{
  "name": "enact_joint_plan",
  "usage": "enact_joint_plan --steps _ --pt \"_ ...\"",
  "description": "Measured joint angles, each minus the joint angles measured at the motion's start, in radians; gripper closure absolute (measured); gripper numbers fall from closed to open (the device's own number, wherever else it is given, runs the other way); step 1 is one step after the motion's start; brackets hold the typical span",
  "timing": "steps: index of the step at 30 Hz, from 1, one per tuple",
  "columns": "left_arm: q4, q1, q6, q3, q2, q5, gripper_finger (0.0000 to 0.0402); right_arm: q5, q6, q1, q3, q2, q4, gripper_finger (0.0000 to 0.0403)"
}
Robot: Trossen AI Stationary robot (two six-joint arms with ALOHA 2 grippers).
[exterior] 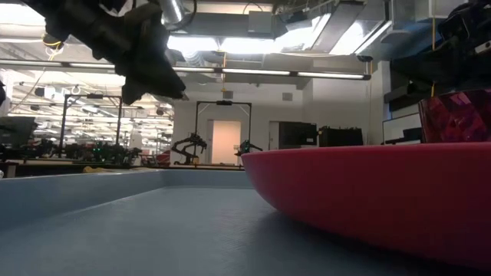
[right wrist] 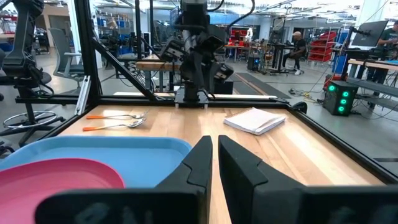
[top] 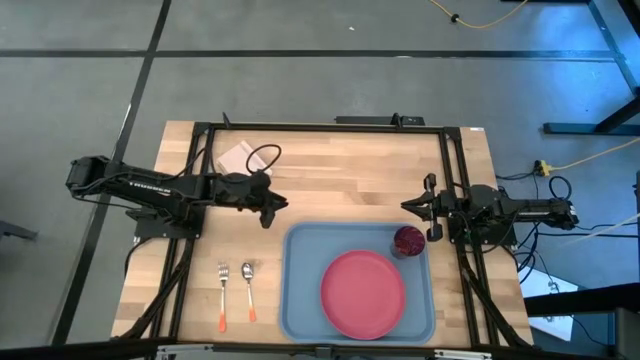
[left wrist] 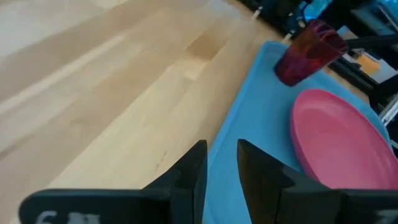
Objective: Pick and place plate/cup/fork/spoon on tray
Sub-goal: Put the orange spoon on the serving tray to left of the pink plate
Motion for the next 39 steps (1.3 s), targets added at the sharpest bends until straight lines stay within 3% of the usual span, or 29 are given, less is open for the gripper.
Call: enact_joint_plan --steps 4,8,10,13,16,18,22,29,33,35,39 --pt "-0.065 0.000 -0.035 0.000 0.001 0.012 0.0320 0.000 0.001 0.000 0.000 0.000 0.000 0.0370" --pt "-0.116 0.023 -0.076 0.000 0.015 0.208 0.0320 0.000 0.001 0.000 0.000 0.000 0.000 0.0370" --pt "-0.114 0.035 -0.225 0.000 0.028 0.313 0.0320 0.000 0.000 0.000 0.000 0.000 0.000 0.0370" --pt "-0.109 0.029 -0.591 0.000 0.030 0.422 0.0320 0.000 0.001 0.000 0.000 0.000 0.000 0.0370" --pt "-0.104 -0.034 -0.850 0.000 0.031 0.397 0.0322 0.000 -0.001 0.000 0.000 0.000 0.000 0.0370" --pt "-0.107 -0.085 -0.916 0.010 0.031 0.371 0.0325 0.000 0.001 0.000 0.000 0.000 0.000 0.0370" --pt "-0.202 -0.217 -0.976 0.088 0.051 0.226 0.0327 0.000 -0.001 0.000 0.000 0.000 0.000 0.0370" --pt "-0.757 -0.349 -1.121 0.378 0.208 0.079 0.0328 0.000 0.000 0.000 0.000 0.000 0.000 0.0370" --pt "-0.871 -0.392 -1.178 0.519 0.345 0.008 0.0328 0.000 -0.001 0.000 0.000 0.000 0.000 0.0370" --pt "-0.873 -0.403 -1.193 0.566 0.414 0.046 0.0328 0.000 0.001 0.000 0.000 0.000 0.000 0.0370" --pt "-0.876 -0.426 -1.249 0.645 0.534 0.307 0.0328 0.000 0.000 0.000 0.000 0.000 0.000 0.0370"
